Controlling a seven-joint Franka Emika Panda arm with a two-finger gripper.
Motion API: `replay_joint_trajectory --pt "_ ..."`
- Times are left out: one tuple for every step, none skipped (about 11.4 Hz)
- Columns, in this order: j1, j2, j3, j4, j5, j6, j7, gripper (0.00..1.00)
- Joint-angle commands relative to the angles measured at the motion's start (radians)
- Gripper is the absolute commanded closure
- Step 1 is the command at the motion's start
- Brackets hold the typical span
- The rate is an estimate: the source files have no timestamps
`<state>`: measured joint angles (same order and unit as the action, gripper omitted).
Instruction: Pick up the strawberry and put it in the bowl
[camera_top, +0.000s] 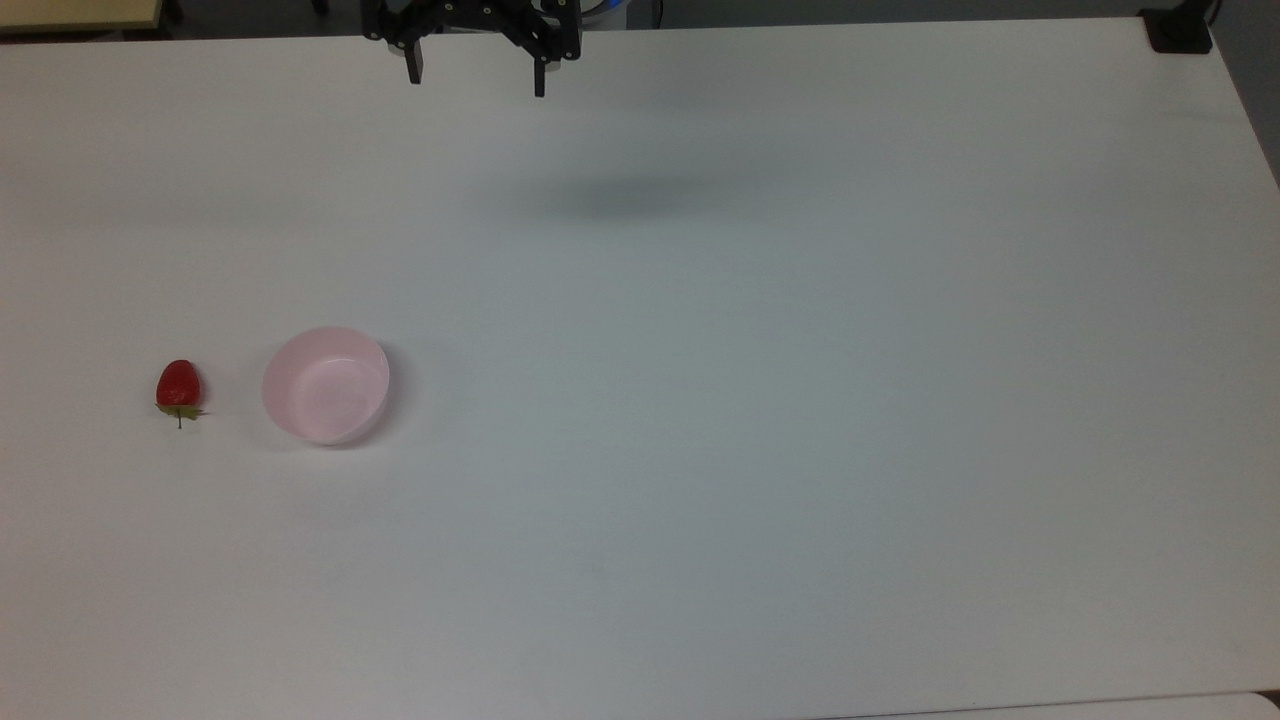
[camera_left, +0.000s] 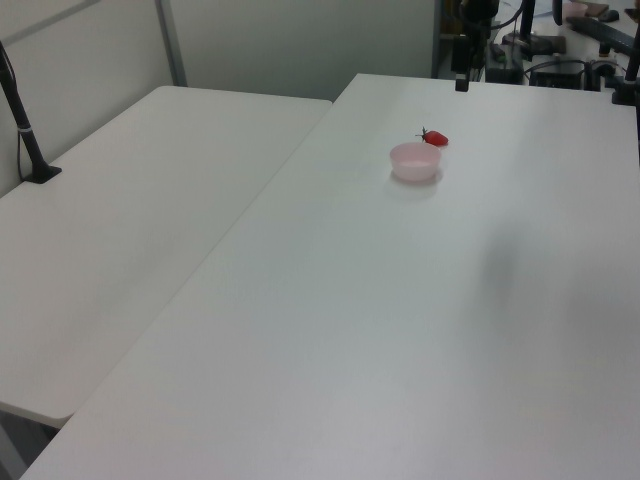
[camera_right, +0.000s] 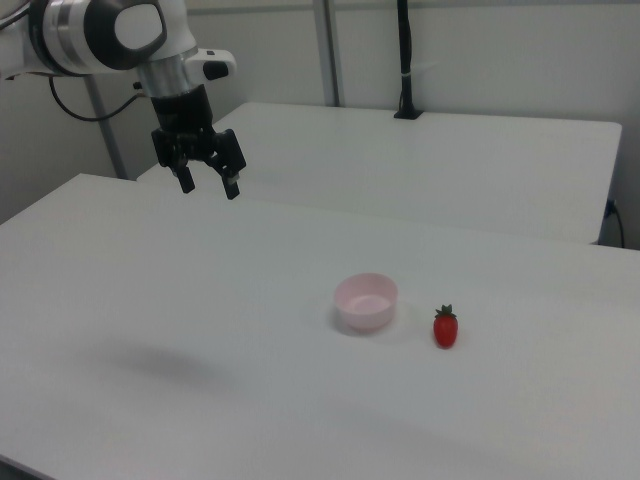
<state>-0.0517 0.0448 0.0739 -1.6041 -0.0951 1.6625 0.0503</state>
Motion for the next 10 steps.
replay_joint_trajectory --pt "0.012 -0.028 -0.011 -0.036 0.017 -0.012 0.004 0.0" --pt "0.013 -0.025 -0.011 -0.037 0.017 -0.01 0.003 0.0" --pt "0.012 -0.023 -0.011 -0.036 0.017 -0.01 0.003 0.0" --pt "0.012 -0.025 -0.011 -0.039 0.017 -0.01 0.003 0.0" --pt "0.012 -0.023 -0.011 -0.039 0.017 -0.009 0.003 0.0" --pt "0.01 -0.022 -0.011 -0.039 0.017 -0.007 0.003 0.0" --pt "0.006 -0.023 -0.012 -0.039 0.017 -0.007 0.003 0.0" --pt "0.004 -0.02 -0.016 -0.037 0.017 -0.006 0.003 0.0" --pt "-0.003 -0.016 -0.017 -0.036 0.014 0.006 0.002 0.0" --pt "-0.023 -0.011 -0.017 -0.033 0.012 0.034 -0.001 0.0"
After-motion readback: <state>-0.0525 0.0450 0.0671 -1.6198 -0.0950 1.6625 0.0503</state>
